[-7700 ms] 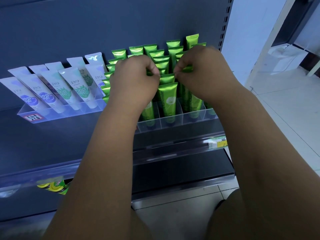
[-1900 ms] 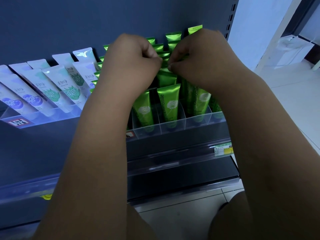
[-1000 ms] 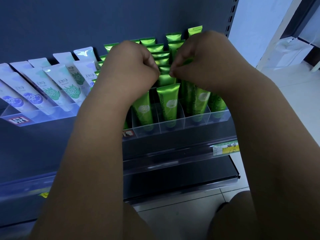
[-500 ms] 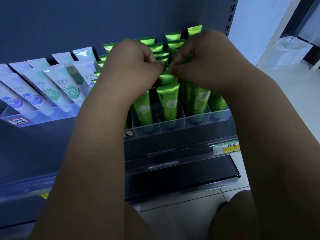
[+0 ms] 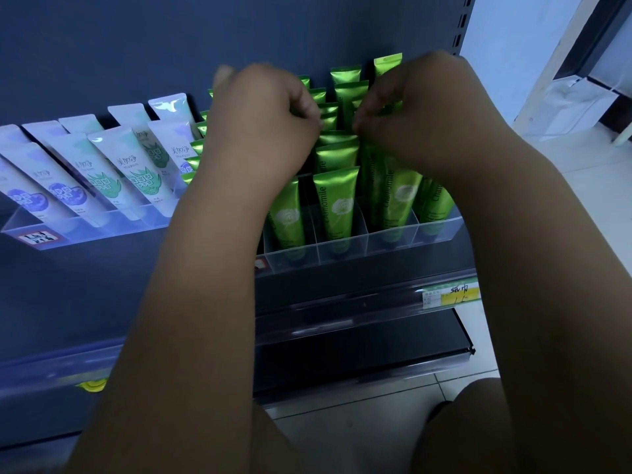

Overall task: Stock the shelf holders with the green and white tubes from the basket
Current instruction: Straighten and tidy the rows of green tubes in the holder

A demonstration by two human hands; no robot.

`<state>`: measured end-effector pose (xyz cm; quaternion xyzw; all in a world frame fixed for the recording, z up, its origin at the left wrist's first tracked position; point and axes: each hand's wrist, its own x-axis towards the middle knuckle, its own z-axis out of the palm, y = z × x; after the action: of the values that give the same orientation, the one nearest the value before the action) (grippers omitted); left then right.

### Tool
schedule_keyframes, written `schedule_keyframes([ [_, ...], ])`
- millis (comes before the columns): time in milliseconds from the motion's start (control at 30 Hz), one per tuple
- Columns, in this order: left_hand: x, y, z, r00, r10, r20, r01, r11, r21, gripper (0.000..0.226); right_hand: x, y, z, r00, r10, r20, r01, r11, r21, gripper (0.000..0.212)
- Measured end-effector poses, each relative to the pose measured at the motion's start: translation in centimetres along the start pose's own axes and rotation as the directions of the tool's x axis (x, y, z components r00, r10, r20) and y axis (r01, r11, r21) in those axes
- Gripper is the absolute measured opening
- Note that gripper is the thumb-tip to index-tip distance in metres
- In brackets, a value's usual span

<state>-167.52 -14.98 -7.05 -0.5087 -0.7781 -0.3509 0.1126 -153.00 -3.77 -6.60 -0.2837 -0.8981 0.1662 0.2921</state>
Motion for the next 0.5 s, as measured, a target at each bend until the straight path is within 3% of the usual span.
schedule_keyframes([
  [200, 0.6, -0.8, 0.1, 0.995, -0.043, 0.094, 0.040, 0.999, 0.028, 0.009, 0.2, 0.1, 0.2, 1.000, -0.002, 0.001, 0.002, 0.999, -0.047, 0.014],
  [500, 0.9, -1.3, 0.9, 0.990, -0.071, 0.120, 0.077, 0.996, -0.040, 0.012, 1.3, -0.1, 0.9, 1.000, 0.007, -0.003, -0.007, 0.995, -0.097, 0.017],
])
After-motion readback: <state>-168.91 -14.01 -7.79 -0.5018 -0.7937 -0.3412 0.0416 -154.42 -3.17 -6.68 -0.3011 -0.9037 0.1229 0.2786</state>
